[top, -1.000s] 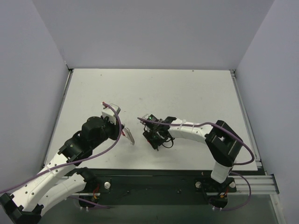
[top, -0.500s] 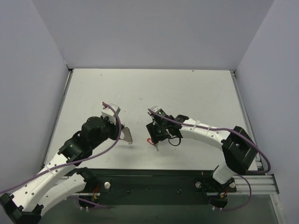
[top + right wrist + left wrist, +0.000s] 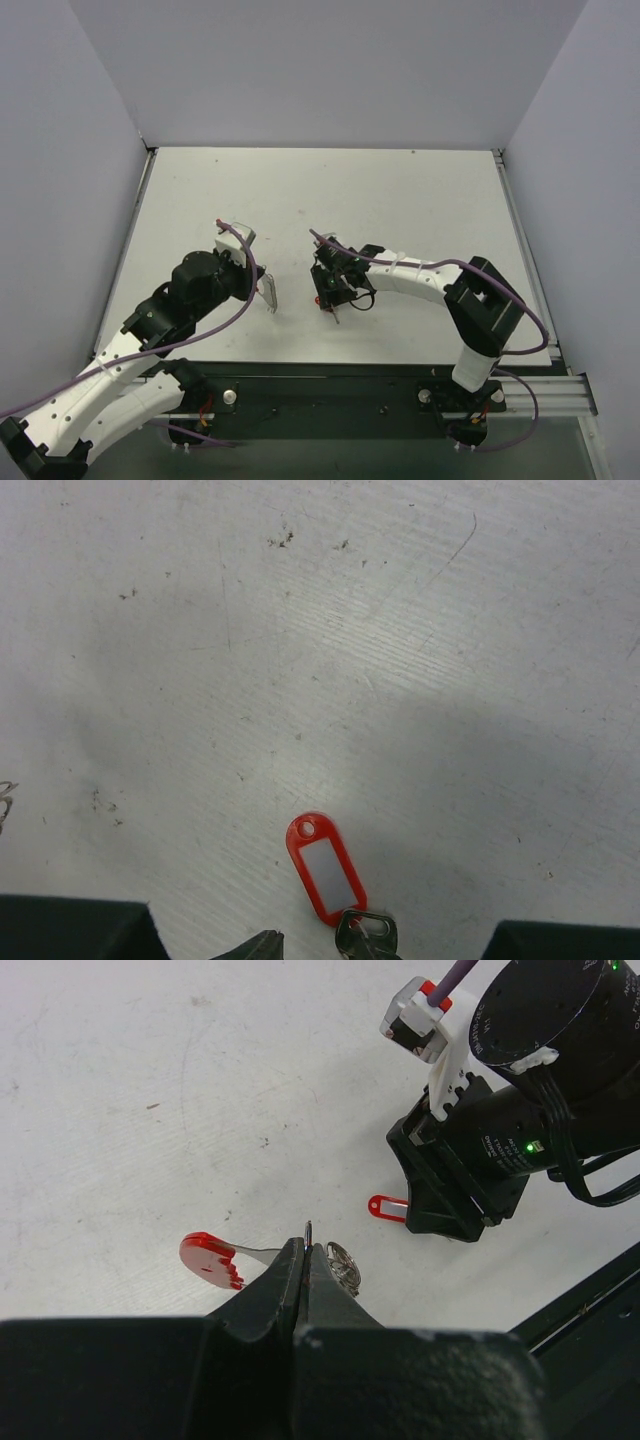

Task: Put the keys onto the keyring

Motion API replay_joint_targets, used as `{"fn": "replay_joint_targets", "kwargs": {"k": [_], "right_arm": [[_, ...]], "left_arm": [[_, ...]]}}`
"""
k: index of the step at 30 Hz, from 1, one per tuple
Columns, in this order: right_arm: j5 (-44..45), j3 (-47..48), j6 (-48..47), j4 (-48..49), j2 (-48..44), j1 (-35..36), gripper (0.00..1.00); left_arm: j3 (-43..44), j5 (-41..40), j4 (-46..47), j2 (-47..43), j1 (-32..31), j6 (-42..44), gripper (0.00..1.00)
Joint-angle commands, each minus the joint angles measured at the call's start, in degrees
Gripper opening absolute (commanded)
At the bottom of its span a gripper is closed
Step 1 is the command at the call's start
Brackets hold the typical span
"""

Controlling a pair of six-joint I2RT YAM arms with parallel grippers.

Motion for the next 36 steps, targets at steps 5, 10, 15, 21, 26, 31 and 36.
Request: {"fn": "replay_joint_targets", "kwargs": {"k": [5,10,15,21,26,31,36], "right_arm": [[0.70,-0.59,1.77,-1.88,-0.74,-1.00,0.32],[1.22,-0.68,2.38,-2.06,0.31,-1.17,0.31],[1.40,-0.76,2.29,-2.15,1.19,-1.52,0.27],[2.19,-1.47,2.56,-2.50,1.46,-2.31,0.26],[1.84,-1.64,2.12,-2.41,1.63,-2.49,0.26],[0.34,-1.20,1.85,-2.15,2.34,-2.23,0.16],[-0.62,-1.03,1.68,-1.89,2.86,-1.88,0.12]], "left_arm": [[2.85,-0.64,1.22,-0.81,0.39,0.34,0.00],[2.68,-0.37,1.39,-0.90,0.39,0.25,0.00],[2.68,-0.28,1.57,-0.72,0.39,0.25,0.00],[2.68,-0.02,1.57,-0.81,0.48,0.25,0.00],[2.68,0.24,1.75,-0.63,0.39,0.25,0.00],[2.68,0.07,1.83,-0.63,0.39,0.43,0.00],[2.68,0.07,1.66,-0.81,0.39,0.43,0.00]]}}
